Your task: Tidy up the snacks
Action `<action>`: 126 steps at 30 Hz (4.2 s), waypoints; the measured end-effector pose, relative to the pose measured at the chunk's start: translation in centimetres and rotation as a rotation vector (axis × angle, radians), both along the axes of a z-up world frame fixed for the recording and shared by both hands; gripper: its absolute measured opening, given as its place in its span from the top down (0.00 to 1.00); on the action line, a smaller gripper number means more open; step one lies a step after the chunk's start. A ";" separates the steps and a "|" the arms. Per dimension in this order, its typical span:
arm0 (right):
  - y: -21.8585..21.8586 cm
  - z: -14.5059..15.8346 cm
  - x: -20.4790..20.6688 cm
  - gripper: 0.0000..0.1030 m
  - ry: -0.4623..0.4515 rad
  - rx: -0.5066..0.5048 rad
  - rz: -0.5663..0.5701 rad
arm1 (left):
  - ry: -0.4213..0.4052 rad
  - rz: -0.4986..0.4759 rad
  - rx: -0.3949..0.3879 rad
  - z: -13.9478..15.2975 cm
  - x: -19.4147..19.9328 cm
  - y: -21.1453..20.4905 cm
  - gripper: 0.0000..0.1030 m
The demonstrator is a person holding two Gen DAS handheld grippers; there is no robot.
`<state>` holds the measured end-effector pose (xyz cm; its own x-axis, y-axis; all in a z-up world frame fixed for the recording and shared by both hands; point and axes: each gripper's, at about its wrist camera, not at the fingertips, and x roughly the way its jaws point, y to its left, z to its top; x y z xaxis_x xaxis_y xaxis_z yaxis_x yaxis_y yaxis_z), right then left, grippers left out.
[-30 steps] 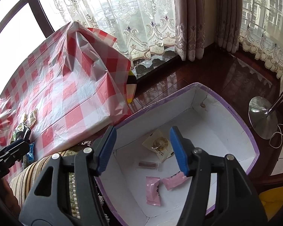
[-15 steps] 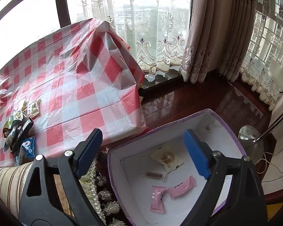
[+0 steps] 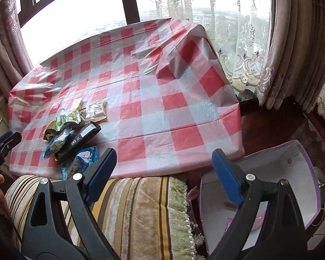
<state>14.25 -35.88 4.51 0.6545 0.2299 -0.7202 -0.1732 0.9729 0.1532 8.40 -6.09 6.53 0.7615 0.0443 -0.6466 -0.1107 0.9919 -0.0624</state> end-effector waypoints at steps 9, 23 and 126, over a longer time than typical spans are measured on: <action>5.8 -1.2 0.5 0.12 0.066 -0.009 0.140 | 0.052 0.059 -0.101 -1.6 -0.2 3.5 0.30; 11.8 -3.0 2.7 0.12 0.133 -0.050 0.221 | 0.141 0.035 -0.293 -4.5 4.1 6.5 0.32; 3.1 3.6 7.8 0.83 0.006 0.337 0.049 | 0.065 -0.003 -0.751 -4.1 6.8 6.4 0.85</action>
